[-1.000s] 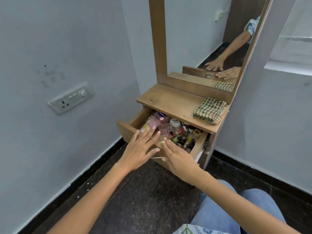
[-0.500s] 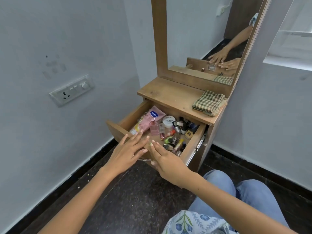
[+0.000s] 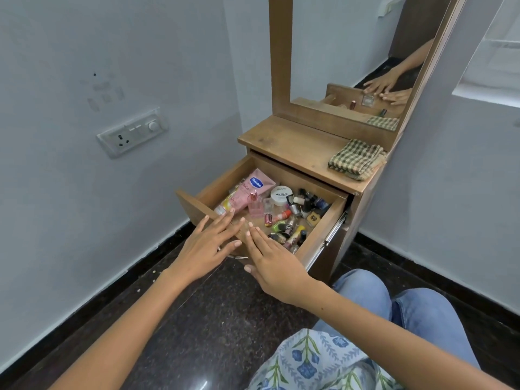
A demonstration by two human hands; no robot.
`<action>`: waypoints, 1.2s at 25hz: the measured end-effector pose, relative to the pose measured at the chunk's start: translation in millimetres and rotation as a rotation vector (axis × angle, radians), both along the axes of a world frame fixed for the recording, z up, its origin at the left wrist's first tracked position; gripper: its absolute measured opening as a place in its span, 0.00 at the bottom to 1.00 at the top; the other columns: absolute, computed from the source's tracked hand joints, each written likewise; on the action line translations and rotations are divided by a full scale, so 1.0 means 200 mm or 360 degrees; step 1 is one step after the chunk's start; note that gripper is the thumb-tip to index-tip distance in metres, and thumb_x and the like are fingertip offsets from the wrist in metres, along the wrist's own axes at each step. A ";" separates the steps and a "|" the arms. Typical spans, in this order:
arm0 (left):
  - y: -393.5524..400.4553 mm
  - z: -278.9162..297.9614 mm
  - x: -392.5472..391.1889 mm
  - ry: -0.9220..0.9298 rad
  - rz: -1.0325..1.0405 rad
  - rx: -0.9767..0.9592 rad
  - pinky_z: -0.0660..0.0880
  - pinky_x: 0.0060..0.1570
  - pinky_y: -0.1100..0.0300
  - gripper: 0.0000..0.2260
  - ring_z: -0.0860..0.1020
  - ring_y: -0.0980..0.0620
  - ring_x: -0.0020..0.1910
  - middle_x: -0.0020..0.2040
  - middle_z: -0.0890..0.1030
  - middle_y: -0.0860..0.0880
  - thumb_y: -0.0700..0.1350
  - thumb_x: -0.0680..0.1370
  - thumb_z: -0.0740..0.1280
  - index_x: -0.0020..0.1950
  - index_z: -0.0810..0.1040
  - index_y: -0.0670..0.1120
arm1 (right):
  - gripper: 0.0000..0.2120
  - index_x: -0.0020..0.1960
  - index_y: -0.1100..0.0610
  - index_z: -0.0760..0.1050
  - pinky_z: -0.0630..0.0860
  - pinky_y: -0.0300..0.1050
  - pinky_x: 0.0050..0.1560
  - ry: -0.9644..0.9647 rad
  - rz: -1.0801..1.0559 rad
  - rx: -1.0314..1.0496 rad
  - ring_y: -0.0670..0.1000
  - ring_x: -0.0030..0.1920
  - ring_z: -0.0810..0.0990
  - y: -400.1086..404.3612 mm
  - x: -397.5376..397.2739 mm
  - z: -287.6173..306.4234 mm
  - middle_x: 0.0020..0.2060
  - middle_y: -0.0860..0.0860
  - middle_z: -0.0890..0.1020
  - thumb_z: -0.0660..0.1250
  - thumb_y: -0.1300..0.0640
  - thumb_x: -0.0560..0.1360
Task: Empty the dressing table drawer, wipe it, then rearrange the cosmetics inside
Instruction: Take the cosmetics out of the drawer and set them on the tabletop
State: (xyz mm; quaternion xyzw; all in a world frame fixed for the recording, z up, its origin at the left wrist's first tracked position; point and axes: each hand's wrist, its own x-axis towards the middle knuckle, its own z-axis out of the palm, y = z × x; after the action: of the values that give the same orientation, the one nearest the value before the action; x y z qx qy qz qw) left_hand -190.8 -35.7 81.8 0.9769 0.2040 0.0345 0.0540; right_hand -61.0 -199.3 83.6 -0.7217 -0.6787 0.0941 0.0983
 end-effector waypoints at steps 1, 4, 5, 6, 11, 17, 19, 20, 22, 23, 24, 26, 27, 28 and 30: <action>0.00 0.00 0.00 0.0006 0.0003 -0.0007 0.38 0.72 0.56 0.28 0.48 0.60 0.75 0.77 0.47 0.56 0.67 0.77 0.39 0.76 0.50 0.61 | 0.31 0.77 0.62 0.40 0.45 0.48 0.76 -0.0011 0.0000 0.0002 0.54 0.78 0.42 0.00 0.00 0.00 0.77 0.58 0.43 0.49 0.48 0.83; 0.00 0.00 0.01 0.0019 0.0006 0.0012 0.38 0.72 0.55 0.29 0.49 0.59 0.76 0.77 0.48 0.56 0.67 0.76 0.38 0.76 0.50 0.61 | 0.31 0.77 0.62 0.42 0.45 0.47 0.76 0.0035 -0.0006 0.0028 0.54 0.78 0.44 0.00 0.00 0.02 0.77 0.58 0.45 0.50 0.48 0.83; 0.00 0.01 0.01 0.0022 0.0009 0.0035 0.38 0.72 0.55 0.29 0.49 0.58 0.76 0.77 0.48 0.56 0.66 0.76 0.37 0.76 0.49 0.60 | 0.31 0.77 0.62 0.43 0.46 0.48 0.77 0.0085 -0.0011 0.0023 0.54 0.78 0.45 0.00 0.01 0.02 0.77 0.57 0.46 0.51 0.48 0.83; -0.01 0.01 0.01 0.0024 0.0011 0.0069 0.39 0.72 0.55 0.29 0.49 0.58 0.76 0.77 0.48 0.56 0.66 0.76 0.37 0.76 0.49 0.60 | 0.30 0.78 0.61 0.44 0.48 0.48 0.77 0.0147 -0.0014 0.0012 0.53 0.78 0.45 0.00 0.02 0.03 0.78 0.57 0.47 0.51 0.49 0.83; -0.01 0.04 0.02 0.0019 0.0010 0.0072 0.41 0.73 0.55 0.31 0.53 0.56 0.76 0.77 0.52 0.55 0.67 0.75 0.35 0.76 0.47 0.59 | 0.28 0.78 0.60 0.48 0.49 0.51 0.77 0.0287 0.0045 -0.0093 0.52 0.78 0.46 0.01 0.08 0.06 0.77 0.56 0.51 0.50 0.48 0.83; -0.04 0.14 0.16 -0.0365 0.0037 -0.0143 0.57 0.73 0.51 0.26 0.64 0.56 0.72 0.74 0.65 0.52 0.60 0.80 0.53 0.76 0.59 0.52 | 0.20 0.71 0.53 0.68 0.65 0.51 0.71 0.0223 -0.0023 -0.0092 0.51 0.73 0.63 0.02 0.27 0.16 0.75 0.50 0.63 0.56 0.49 0.81; -0.04 0.16 0.24 -0.0516 0.0084 -0.0158 0.61 0.71 0.51 0.25 0.66 0.54 0.71 0.72 0.68 0.50 0.57 0.80 0.58 0.74 0.64 0.48 | 0.17 0.67 0.52 0.72 0.71 0.51 0.64 0.0199 -0.0107 -0.0029 0.51 0.69 0.69 0.05 0.35 0.18 0.72 0.49 0.68 0.58 0.50 0.81; -0.04 0.16 0.28 -0.0580 0.0118 -0.0175 0.63 0.70 0.52 0.24 0.67 0.52 0.70 0.71 0.70 0.49 0.54 0.80 0.61 0.73 0.66 0.47 | 0.16 0.66 0.52 0.74 0.73 0.52 0.61 0.0191 -0.0157 0.0012 0.51 0.67 0.71 0.07 0.37 0.18 0.70 0.48 0.70 0.58 0.51 0.80; -0.02 0.15 0.35 -0.0673 0.0209 -0.0317 0.66 0.67 0.52 0.25 0.70 0.51 0.68 0.69 0.73 0.49 0.49 0.78 0.66 0.73 0.65 0.47 | 0.14 0.63 0.52 0.76 0.76 0.51 0.57 0.0206 -0.0261 0.0102 0.51 0.63 0.75 0.10 0.43 0.18 0.66 0.47 0.75 0.59 0.54 0.79; -0.01 0.15 0.38 -0.0696 0.0273 -0.0427 0.69 0.66 0.52 0.28 0.72 0.50 0.66 0.68 0.74 0.48 0.48 0.76 0.68 0.74 0.63 0.46 | 0.14 0.61 0.52 0.77 0.76 0.50 0.55 0.0233 -0.0312 0.0153 0.51 0.60 0.77 0.12 0.47 0.18 0.64 0.47 0.77 0.59 0.55 0.79; 0.01 0.14 0.41 -0.0700 0.0344 -0.0527 0.70 0.65 0.52 0.32 0.74 0.50 0.65 0.67 0.74 0.48 0.47 0.75 0.70 0.75 0.60 0.46 | 0.13 0.60 0.52 0.78 0.77 0.50 0.54 0.0269 -0.0363 0.0207 0.51 0.58 0.78 0.13 0.50 0.18 0.61 0.47 0.78 0.59 0.56 0.79; 0.04 0.14 0.46 -0.0653 0.0463 -0.0632 0.70 0.63 0.54 0.37 0.74 0.49 0.65 0.67 0.74 0.46 0.44 0.72 0.73 0.76 0.57 0.45 | 0.12 0.57 0.54 0.79 0.77 0.50 0.53 0.0341 -0.0461 0.0288 0.51 0.56 0.79 0.14 0.55 0.17 0.57 0.48 0.81 0.60 0.56 0.79; 0.06 0.13 0.48 -0.0614 0.0496 -0.0645 0.70 0.63 0.54 0.38 0.74 0.49 0.65 0.67 0.74 0.46 0.42 0.71 0.74 0.76 0.57 0.45 | 0.11 0.57 0.55 0.80 0.77 0.50 0.53 0.0365 -0.0497 0.0310 0.51 0.55 0.80 0.15 0.57 0.17 0.56 0.48 0.82 0.61 0.56 0.79; 0.06 0.12 0.50 -0.0575 0.0512 -0.0646 0.70 0.63 0.53 0.39 0.74 0.48 0.65 0.67 0.74 0.45 0.41 0.71 0.74 0.76 0.57 0.45 | 0.11 0.56 0.55 0.80 0.77 0.50 0.53 0.0379 -0.0516 0.0319 0.51 0.54 0.80 0.15 0.58 0.16 0.55 0.48 0.82 0.61 0.55 0.79; 0.07 0.09 0.53 -0.0526 0.0494 -0.0620 0.72 0.61 0.51 0.38 0.76 0.48 0.63 0.65 0.76 0.45 0.39 0.70 0.74 0.75 0.59 0.47 | 0.11 0.56 0.55 0.80 0.78 0.51 0.52 0.0397 -0.0518 0.0296 0.51 0.53 0.81 0.16 0.59 0.15 0.53 0.49 0.83 0.61 0.55 0.79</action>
State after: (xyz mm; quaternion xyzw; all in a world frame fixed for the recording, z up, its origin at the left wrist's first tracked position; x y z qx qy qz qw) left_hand -84.8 -21.5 100.7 0.8864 0.3420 0.1610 0.2672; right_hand 57.3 -166.6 112.8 -0.7924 -0.5415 0.1025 0.2616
